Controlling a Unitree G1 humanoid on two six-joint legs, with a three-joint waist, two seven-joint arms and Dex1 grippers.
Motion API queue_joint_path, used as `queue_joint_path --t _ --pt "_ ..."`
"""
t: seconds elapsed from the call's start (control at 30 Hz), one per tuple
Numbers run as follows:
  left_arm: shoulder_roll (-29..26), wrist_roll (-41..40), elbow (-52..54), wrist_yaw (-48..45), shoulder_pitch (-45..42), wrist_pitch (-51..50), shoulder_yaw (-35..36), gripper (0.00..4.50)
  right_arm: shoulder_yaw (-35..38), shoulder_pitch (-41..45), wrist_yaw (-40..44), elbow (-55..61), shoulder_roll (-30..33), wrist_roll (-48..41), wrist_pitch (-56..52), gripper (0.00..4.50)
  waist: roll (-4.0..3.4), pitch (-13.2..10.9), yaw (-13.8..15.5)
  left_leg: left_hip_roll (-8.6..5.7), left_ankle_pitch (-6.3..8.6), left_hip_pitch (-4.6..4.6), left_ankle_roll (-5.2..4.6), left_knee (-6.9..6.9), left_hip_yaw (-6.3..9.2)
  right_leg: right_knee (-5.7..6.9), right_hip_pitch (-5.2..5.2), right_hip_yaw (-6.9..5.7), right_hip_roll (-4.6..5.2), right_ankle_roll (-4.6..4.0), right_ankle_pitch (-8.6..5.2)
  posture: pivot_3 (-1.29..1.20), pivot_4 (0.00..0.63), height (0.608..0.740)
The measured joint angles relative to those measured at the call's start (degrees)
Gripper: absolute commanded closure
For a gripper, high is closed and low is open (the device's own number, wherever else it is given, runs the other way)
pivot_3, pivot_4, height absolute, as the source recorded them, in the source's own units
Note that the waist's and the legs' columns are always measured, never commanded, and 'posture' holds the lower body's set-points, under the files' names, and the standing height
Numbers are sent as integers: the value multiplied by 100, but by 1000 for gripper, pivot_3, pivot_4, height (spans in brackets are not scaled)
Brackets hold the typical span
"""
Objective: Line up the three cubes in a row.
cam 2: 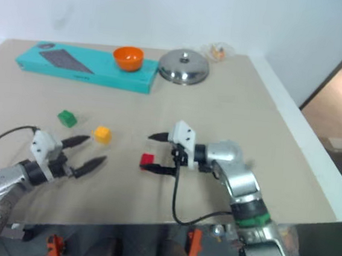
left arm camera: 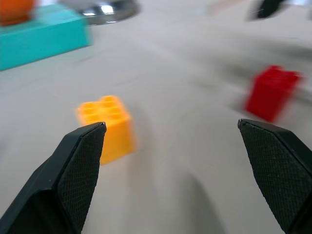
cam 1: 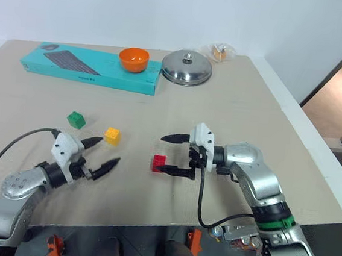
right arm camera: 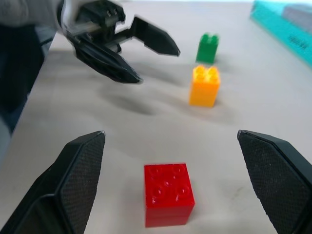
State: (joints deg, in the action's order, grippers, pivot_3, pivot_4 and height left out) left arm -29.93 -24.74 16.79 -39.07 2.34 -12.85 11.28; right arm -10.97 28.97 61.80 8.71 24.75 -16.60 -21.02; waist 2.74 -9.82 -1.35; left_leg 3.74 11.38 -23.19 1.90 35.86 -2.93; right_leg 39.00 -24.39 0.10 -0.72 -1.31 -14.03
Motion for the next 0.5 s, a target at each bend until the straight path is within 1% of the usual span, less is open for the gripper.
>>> queue_joint_path --t 0.17,0.23,0.33,0.47,0.5 --pt "239 102 -82 669 -91 -103 124 0 72 -250 -626 629 -49 -156 -381 8 1 1 4 -3 -2 1 2 6 -1 1 2 -2 -1 4 6 0 150 740" --pt "308 125 -283 1001 -303 -150 295 0 92 -291 -827 767 -64 -186 -438 8 1 1 6 -5 -2 1 2 9 0 1 3 -4 -3 3 8 0 150 740" --pt "263 152 -596 1237 -611 -172 528 0 92 -345 -1021 843 -67 -197 -463 8 3 2 4 -8 -2 1 2 10 -2 0 4 -4 -5 4 8 0 150 740" --pt "121 146 -1070 1095 -895 -211 568 0 87 -354 -1202 845 -92 -189 -453 8 4 2 5 -12 -2 -4 2 9 -2 -1 3 -5 -5 4 8 0 150 740" --pt "-10 106 -1295 934 -1034 -225 569 0 85 -353 -1255 844 -94 -170 -424 8 4 2 5 -12 -2 -4 2 9 -2 -1 2 -5 -5 3 8 0 150 740"
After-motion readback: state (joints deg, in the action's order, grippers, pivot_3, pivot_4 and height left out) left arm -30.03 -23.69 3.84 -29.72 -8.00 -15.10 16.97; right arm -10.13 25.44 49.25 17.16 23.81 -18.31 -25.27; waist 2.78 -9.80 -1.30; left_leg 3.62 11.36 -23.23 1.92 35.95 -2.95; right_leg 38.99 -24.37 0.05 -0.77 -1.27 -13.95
